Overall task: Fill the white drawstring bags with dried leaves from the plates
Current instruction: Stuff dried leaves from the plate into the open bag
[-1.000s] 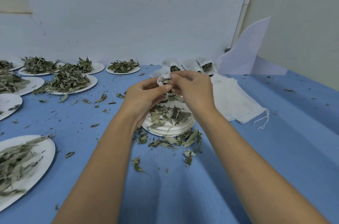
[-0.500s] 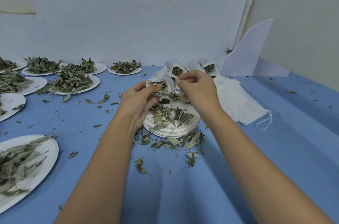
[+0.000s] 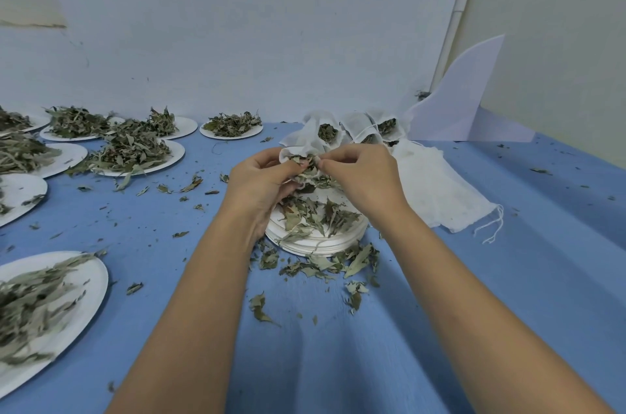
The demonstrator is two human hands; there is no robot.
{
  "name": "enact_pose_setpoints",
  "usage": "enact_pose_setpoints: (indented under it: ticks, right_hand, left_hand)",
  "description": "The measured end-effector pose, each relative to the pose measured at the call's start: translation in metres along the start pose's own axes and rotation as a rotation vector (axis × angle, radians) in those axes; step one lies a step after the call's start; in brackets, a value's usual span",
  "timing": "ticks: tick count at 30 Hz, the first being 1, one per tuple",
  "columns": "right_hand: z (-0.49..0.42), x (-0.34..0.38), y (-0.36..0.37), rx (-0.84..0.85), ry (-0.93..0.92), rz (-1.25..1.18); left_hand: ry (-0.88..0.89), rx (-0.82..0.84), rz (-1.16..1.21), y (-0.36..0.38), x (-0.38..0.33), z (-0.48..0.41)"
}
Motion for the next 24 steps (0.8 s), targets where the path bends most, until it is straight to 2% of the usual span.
enact_pose_setpoints:
  ticks: [2, 5, 8, 10, 13, 17, 21, 24]
  right_hand:
    - [0.001, 0.0, 0.001, -0.008, 0.026, -0.077]
    - [0.003, 0.007, 0.018, 0.126, 0.034, -0.204]
    - [0.005, 0.012, 0.028, 0.197, 0.014, -0.211]
    - [0.004, 0.007, 0.024, 0.148, 0.039, -0.234]
    - [0.002, -0.004, 0.016, 0.078, 0.115, -0.382]
    - [0.004, -0.007, 0.019, 0.086, 0.144, -0.472]
    - [0.007, 0.003, 0.032, 0.226, 0.123, -0.504]
    - [0.011, 0.011, 0.044, 0.357, 0.129, -0.542]
  left_hand:
    - [0.058, -0.111, -0.06, -0.009, -0.006, 0.001]
    - [0.192, -0.345, -0.221, -0.026, -0.023, 0.006]
    - [0.315, -0.457, -0.354, -0.028, -0.039, 0.016]
    - [0.326, -0.415, -0.37, -0.021, -0.041, 0.016]
    - [0.206, -0.245, -0.254, -0.007, -0.03, 0.01]
    - [0.17, -0.147, -0.27, 0.002, -0.026, 0.007]
    - [0.381, -0.295, -0.5, -0.005, -0.044, 0.017]
    - [0.457, -0.429, -0.544, -0.015, -0.051, 0.023]
Point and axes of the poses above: each hand's wrist, its own z-axis away from the middle knuckle, its own y-axis out of the palm, x = y × z, the point moved 10 cm from there along -z, towards the middle knuckle, and after that the axes turned 3 degrees about -y, right-handed, at the moved point
